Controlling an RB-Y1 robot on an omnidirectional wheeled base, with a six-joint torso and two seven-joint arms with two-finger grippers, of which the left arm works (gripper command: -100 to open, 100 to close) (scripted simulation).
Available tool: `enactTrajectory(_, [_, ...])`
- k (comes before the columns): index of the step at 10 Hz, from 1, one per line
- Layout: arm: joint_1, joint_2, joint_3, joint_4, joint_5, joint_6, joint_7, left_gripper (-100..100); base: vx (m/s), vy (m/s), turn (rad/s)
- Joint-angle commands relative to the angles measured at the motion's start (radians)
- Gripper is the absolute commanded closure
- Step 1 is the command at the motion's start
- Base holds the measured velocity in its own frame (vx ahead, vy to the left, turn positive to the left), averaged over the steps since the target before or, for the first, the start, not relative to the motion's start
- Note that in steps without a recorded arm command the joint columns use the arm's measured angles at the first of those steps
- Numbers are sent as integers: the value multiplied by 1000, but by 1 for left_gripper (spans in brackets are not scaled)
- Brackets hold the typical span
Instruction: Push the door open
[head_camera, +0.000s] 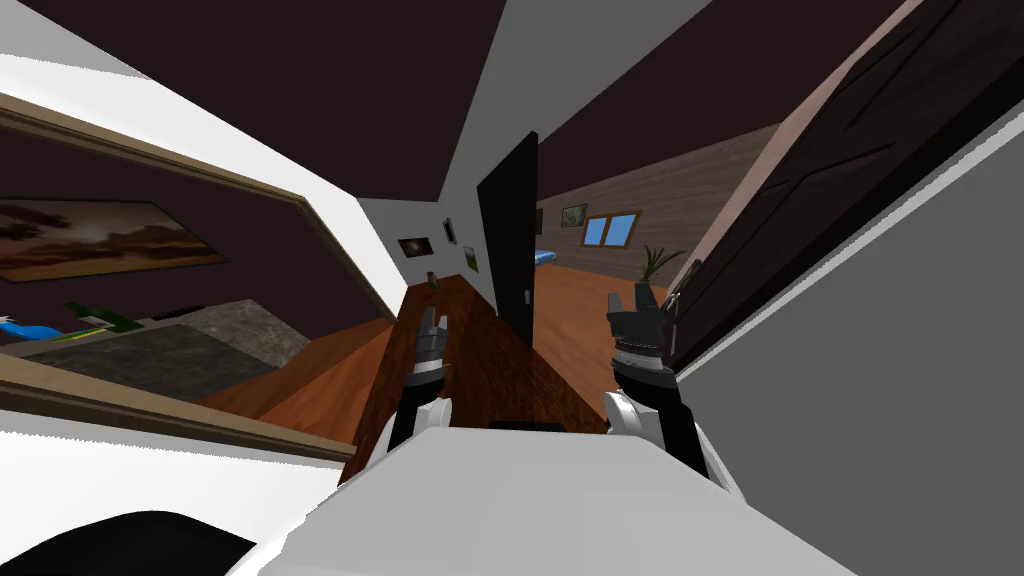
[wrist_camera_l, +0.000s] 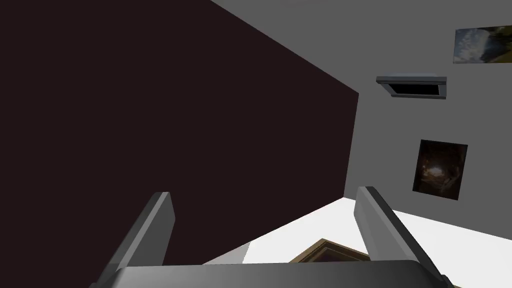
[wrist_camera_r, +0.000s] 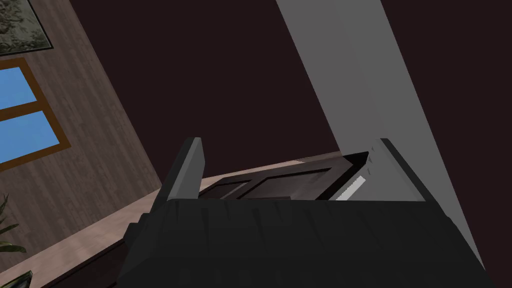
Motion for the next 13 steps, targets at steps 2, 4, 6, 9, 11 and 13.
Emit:
enactTrajectory(2, [-15,18,-15,42,1,-10,4,-100,95,27,-77])
enactTrajectory(4, [-31,35,-32,89,2,-20,9,-100,136,28,-76])
enactTrajectory(6, [-52,53,-54,150,3,-34,15,-100,153,47,-100])
enactTrajectory(9, [-70,68,-74,204,4,-46,21,-100,123,46,-73])
enactTrajectory(11, [-91,81,-96,265,6,-60,27,-100,102,32,-93])
enactTrajectory(13, [-106,90,-111,307,6,-69,31,-100,122,47,-94])
